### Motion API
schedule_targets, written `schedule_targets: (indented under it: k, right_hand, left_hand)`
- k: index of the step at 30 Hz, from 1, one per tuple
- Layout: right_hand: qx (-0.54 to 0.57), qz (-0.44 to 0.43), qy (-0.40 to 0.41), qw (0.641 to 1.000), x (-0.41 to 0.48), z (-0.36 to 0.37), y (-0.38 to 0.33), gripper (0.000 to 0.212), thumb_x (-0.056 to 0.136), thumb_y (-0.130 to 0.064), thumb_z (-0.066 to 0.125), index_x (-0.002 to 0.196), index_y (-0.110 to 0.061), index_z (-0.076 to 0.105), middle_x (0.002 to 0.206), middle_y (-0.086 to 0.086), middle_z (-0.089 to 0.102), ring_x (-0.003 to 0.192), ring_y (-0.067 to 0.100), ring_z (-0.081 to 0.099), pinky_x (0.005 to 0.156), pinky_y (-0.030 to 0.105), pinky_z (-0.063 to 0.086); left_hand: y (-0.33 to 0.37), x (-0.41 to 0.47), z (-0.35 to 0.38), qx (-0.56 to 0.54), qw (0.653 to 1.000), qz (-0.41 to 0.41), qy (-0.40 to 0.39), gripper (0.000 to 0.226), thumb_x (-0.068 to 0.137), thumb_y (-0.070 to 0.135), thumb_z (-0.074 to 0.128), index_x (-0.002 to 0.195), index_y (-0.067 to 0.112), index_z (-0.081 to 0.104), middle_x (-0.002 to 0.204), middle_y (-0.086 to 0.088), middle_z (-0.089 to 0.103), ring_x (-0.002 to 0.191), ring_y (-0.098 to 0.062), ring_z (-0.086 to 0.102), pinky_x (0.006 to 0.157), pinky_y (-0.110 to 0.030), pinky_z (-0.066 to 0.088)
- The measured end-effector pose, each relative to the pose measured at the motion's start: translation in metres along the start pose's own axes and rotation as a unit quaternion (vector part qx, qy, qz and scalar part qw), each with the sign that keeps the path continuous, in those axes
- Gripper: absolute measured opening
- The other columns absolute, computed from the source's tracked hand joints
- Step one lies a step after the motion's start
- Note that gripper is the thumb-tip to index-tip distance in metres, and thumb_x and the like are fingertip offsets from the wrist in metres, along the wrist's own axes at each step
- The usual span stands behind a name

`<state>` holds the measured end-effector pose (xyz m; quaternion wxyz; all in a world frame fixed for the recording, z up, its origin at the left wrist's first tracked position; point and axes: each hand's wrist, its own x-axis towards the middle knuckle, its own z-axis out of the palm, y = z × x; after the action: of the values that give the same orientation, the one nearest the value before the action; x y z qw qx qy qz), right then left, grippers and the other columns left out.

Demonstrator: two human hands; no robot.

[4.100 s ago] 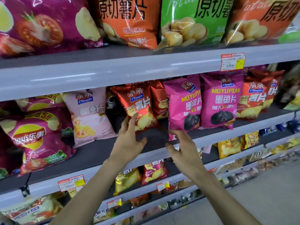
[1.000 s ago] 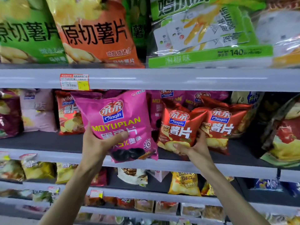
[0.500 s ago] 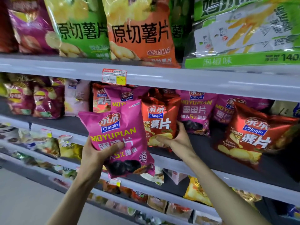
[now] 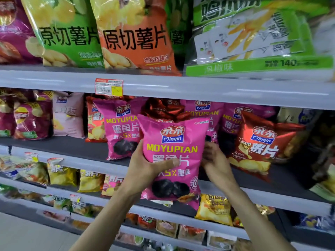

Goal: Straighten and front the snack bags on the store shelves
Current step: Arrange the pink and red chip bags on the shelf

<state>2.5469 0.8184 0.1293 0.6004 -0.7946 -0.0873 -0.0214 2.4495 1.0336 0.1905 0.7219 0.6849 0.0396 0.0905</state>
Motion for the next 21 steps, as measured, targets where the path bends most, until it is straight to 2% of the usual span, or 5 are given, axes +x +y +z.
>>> schedule_targets:
  k: [4,11,16,18,21]
  right_hand:
    - [-0.021,-0.033,0.149,0.988,-0.026,-0.051,0.003,0.034,0.093,-0.003,0.071,0.119,-0.024,0.063,0.107,-0.007,0.072,0.096,0.003,0.068,0.083,0.014,0.052]
    - [-0.12,-0.039,0.315,0.941,-0.039,-0.104,0.021,0.065,0.085,-0.015,0.083,0.138,-0.026,0.046,0.132,-0.008,0.045,0.128,0.018,0.05,0.103,0.036,0.045]
    - [0.004,0.025,0.285,0.958,-0.019,-0.123,0.027,0.089,0.077,-0.029,0.094,0.144,-0.03,0.036,0.134,-0.01,0.059,0.121,0.009,0.06,0.112,0.04,0.047]
    - [0.036,0.053,0.26,0.963,-0.012,-0.131,0.034,0.09,0.072,-0.035,0.096,0.139,-0.038,0.036,0.124,-0.018,0.067,0.114,0.004,0.066,0.108,0.044,0.052]
    - [0.066,0.06,0.204,0.975,-0.007,-0.14,0.039,0.084,0.074,-0.023,0.095,0.14,-0.029,0.043,0.122,-0.009,0.072,0.109,0.006,0.071,0.097,0.041,0.058]
  left_hand:
    - [0.002,0.021,0.046,0.022,1.0,0.005,-0.02,0.069,0.068,0.003,0.097,0.126,0.014,0.062,0.109,-0.005,0.081,0.098,-0.025,0.08,0.086,-0.044,0.065]
    - [-0.005,0.062,0.098,0.041,0.998,0.035,0.028,0.084,0.055,0.028,0.106,0.124,0.021,0.058,0.109,0.003,0.08,0.097,-0.017,0.079,0.088,-0.047,0.065]
    - [-0.009,0.075,0.111,0.054,0.997,0.041,0.027,0.083,0.061,0.024,0.103,0.129,0.021,0.056,0.113,0.004,0.078,0.096,-0.012,0.078,0.082,-0.037,0.066]
    - [-0.013,0.079,0.111,0.069,0.997,0.032,0.003,0.077,0.064,0.025,0.102,0.127,0.021,0.058,0.113,0.003,0.078,0.095,-0.012,0.079,0.083,-0.038,0.067]
    - [-0.019,0.082,0.112,0.093,0.995,0.015,-0.022,0.066,0.07,0.025,0.099,0.123,0.022,0.06,0.11,0.004,0.079,0.09,-0.007,0.078,0.083,-0.037,0.067]
